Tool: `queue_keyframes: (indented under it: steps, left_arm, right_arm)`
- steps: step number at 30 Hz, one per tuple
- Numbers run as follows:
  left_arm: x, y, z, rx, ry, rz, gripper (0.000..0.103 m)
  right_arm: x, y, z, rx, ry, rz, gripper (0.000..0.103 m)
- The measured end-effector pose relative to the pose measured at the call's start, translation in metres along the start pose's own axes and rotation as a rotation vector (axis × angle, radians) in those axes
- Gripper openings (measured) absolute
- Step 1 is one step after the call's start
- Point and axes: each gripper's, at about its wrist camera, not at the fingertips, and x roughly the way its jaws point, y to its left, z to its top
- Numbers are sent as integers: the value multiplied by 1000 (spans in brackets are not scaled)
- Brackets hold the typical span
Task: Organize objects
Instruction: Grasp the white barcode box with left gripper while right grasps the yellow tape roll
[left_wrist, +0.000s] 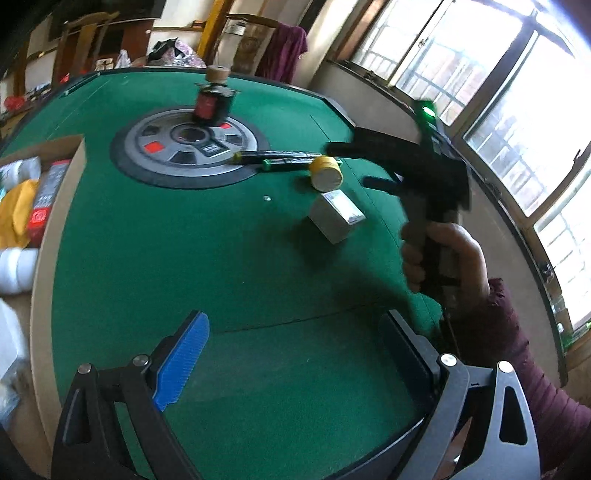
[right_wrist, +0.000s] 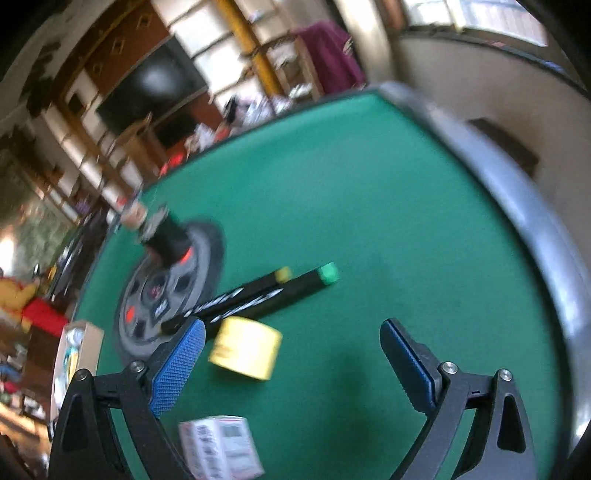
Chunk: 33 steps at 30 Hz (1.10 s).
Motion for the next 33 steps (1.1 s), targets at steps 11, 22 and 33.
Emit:
queue_keyframes:
  steps: [11, 22, 33]
  left_arm:
    - [36, -34, 39, 155, -34, 48, 93]
    - [128, -73, 76, 447, 5, 89, 93]
    - [124, -68, 72, 354, 13, 45, 54]
  right_arm:
    - [0, -10, -19, -58, 25, -142, 43]
    - [-22, -45, -13, 40, 3, -161, 43]
    - [-21, -48, -12, 39, -9, -150, 43]
